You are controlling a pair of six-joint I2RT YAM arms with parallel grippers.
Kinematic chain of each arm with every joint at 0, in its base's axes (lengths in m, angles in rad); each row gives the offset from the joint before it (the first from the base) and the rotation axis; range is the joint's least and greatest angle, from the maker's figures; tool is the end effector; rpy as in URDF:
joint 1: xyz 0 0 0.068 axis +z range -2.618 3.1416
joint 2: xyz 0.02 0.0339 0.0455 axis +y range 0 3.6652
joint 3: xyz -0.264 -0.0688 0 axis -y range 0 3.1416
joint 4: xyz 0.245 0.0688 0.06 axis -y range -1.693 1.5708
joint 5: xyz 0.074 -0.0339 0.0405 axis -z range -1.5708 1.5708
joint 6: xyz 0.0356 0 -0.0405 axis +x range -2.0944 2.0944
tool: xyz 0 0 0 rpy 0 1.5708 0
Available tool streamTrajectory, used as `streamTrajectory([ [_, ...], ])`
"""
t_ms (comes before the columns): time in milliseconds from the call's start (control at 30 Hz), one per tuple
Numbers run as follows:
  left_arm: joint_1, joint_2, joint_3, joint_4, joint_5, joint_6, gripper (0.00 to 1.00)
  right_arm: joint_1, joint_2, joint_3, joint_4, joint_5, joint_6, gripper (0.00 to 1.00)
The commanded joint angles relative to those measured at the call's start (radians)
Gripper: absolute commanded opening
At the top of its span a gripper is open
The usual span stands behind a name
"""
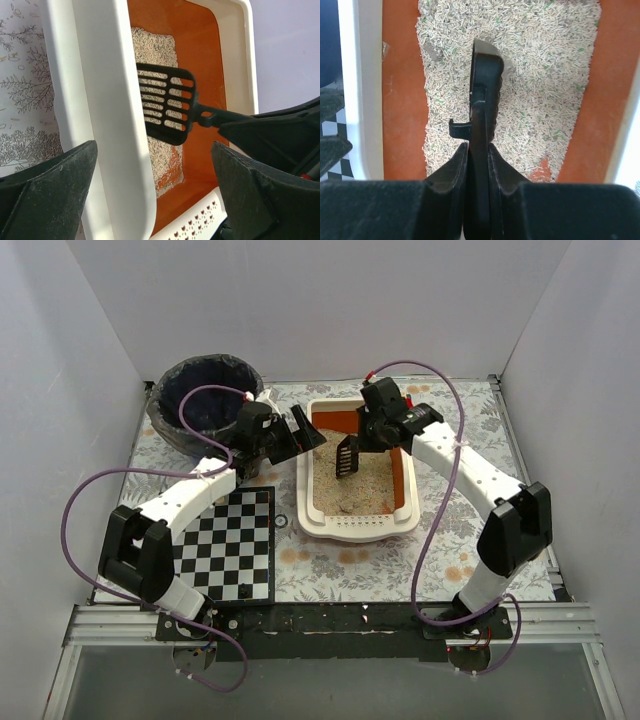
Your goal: Clean the litter box
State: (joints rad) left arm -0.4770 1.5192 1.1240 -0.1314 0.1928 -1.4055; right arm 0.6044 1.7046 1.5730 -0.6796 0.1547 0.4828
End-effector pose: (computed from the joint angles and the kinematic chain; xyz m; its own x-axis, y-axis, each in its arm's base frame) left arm 0.3076 -0.1666 0.2834 -0.6631 -0.7470 -0.0473 -0.3420 0.3586 -0.8686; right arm 0.3167 0.2121 0.3233 -0.7486 0.0405 -0.6618 -0.1430 0.9648 0.2207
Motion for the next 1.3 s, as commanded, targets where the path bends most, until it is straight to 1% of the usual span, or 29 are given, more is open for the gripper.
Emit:
streamTrajectory([
  [0, 0.003, -0.068, -0.013, -0.059, 0.007, 0.007, 0.98, -0.009, -0.144, -0.045, 0.052, -0.029, -0.032, 0.01],
  [33, 0.003, -0.074, -0.010, -0.059, 0.002, 0.011, 0.98, -0.009, -0.170, -0.071, 0.058, -0.041, -0.021, 0.01],
  [100, 0.000, -0.085, 0.011, -0.086, -0.032, 0.023, 0.98, -0.012, -0.219, -0.111, 0.049, -0.015, 0.016, 0.01],
  [200, -0.018, -0.094, 0.057, -0.152, -0.102, 0.045, 0.98, -0.012, -0.285, -0.177, 0.028, 0.061, 0.068, 0.01],
  [333, -0.072, -0.074, 0.149, -0.275, -0.237, 0.074, 0.98, -0.012, -0.336, -0.217, -0.072, 0.209, 0.184, 0.01],
  [467, -0.112, -0.015, 0.236, -0.410, -0.337, 0.082, 0.98, -0.012, -0.355, -0.269, -0.097, 0.201, 0.278, 0.01],
  [533, -0.130, 0.005, 0.255, -0.442, -0.352, 0.086, 0.98, -0.012, -0.347, -0.283, -0.110, 0.207, 0.333, 0.01],
  [667, -0.152, 0.033, 0.255, -0.435, -0.309, 0.099, 0.96, -0.011, -0.321, -0.329, -0.100, 0.213, 0.450, 0.01],
  [800, -0.156, 0.064, 0.255, -0.441, -0.296, 0.099, 0.85, -0.006, -0.319, -0.418, 0.024, 0.169, 0.523, 0.01],
  [1067, -0.167, 0.130, 0.232, -0.456, -0.300, 0.088, 0.69, 0.000, -0.283, -0.556, 0.195, 0.175, 0.617, 0.01],
  [1167, -0.167, 0.157, 0.224, -0.461, -0.297, 0.083, 0.65, 0.006, -0.235, -0.570, 0.244, 0.170, 0.631, 0.01],
  [1200, -0.167, 0.167, 0.221, -0.462, -0.293, 0.082, 0.61, 0.008, -0.215, -0.568, 0.255, 0.181, 0.642, 0.01],
  [1267, -0.167, 0.173, 0.214, -0.462, -0.286, 0.079, 0.57, 0.009, -0.175, -0.567, 0.279, 0.195, 0.649, 0.01],
])
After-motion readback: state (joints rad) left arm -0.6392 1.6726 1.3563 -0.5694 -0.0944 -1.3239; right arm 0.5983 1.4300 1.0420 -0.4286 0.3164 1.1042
